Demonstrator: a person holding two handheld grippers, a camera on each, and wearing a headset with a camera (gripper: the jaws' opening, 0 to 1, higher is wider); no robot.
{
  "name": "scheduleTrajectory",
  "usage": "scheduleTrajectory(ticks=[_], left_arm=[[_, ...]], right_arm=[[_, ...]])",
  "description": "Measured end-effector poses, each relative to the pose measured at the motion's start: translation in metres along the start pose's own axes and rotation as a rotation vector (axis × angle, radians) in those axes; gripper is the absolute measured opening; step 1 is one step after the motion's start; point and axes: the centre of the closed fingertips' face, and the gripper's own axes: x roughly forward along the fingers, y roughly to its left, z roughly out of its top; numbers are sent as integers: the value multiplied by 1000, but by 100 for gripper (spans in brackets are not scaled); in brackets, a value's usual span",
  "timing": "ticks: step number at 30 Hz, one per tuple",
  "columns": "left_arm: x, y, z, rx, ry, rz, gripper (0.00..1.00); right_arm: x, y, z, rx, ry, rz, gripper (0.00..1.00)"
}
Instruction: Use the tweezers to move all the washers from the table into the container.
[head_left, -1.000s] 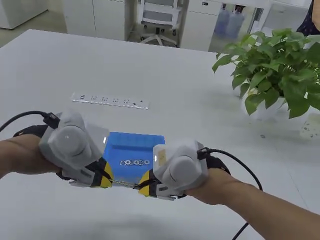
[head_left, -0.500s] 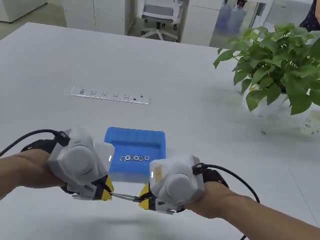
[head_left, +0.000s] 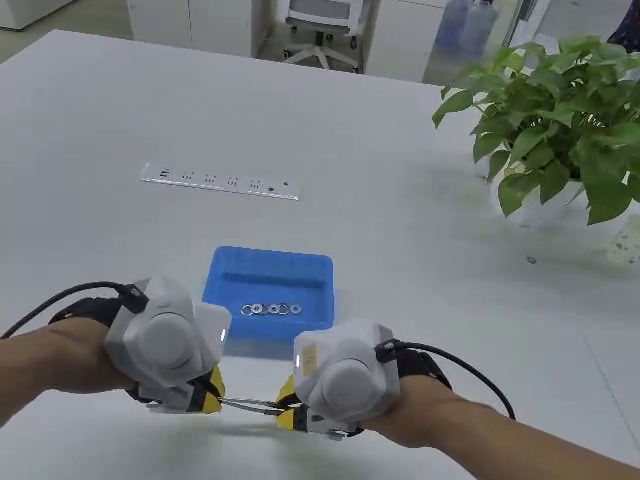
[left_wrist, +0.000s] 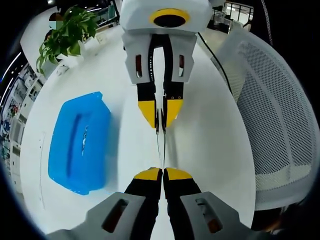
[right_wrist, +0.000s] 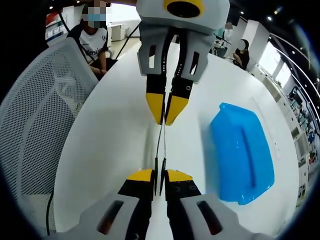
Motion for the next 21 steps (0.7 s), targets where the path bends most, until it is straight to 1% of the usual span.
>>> scheduleTrajectory(ticks=[9, 18, 21], left_arm=[[7, -5, -6, -13, 10, -20, 6], [13, -10, -8, -15, 16, -43, 6], [14, -10, -9, -14, 24, -47, 6]], right_arm=[[6, 4, -1, 21, 3, 28, 11], [9, 8, -4, 33, 13, 46, 12], [10, 10, -2, 41, 6, 50, 12]])
